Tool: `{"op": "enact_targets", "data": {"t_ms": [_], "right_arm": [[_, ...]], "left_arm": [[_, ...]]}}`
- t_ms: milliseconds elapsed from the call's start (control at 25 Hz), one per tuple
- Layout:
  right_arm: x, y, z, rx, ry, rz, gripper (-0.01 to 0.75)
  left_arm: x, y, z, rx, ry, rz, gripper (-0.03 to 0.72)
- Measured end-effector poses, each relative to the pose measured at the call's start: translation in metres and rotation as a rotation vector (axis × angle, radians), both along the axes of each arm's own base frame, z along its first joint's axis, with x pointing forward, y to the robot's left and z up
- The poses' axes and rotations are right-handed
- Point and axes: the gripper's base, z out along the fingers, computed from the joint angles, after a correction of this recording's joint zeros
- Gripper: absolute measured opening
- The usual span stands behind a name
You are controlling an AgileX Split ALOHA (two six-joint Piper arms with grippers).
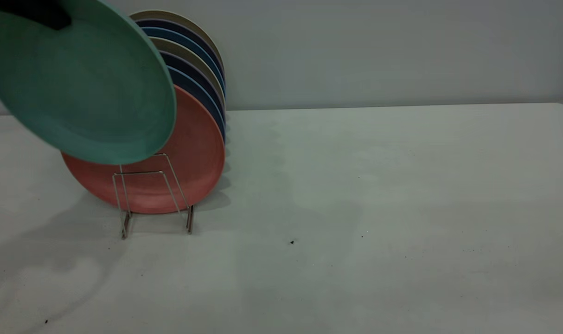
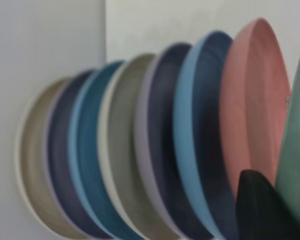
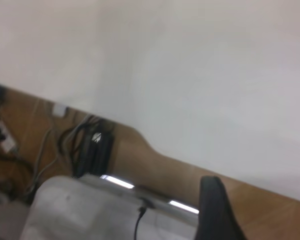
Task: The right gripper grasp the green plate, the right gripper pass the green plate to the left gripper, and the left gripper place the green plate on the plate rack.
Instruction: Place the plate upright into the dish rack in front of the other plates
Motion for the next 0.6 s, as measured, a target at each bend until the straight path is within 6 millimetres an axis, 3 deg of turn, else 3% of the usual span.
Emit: {"op": "enact_targets", "data": {"t_ms": [320, 600], "right_arm": [[-0.031, -0.009, 0.0, -0.088, -0.137, -0.113, 0.48], [-0.037, -0.014, 0.0, -0.122, -0.169, -0.153, 0.48]], "left_arm": [[0.002, -0.003, 0.003, -0.032, -0.031, -0.01, 0.097], [0.004, -0.003, -0.003, -0.046, -0.004, 0.012, 0.097]]}}
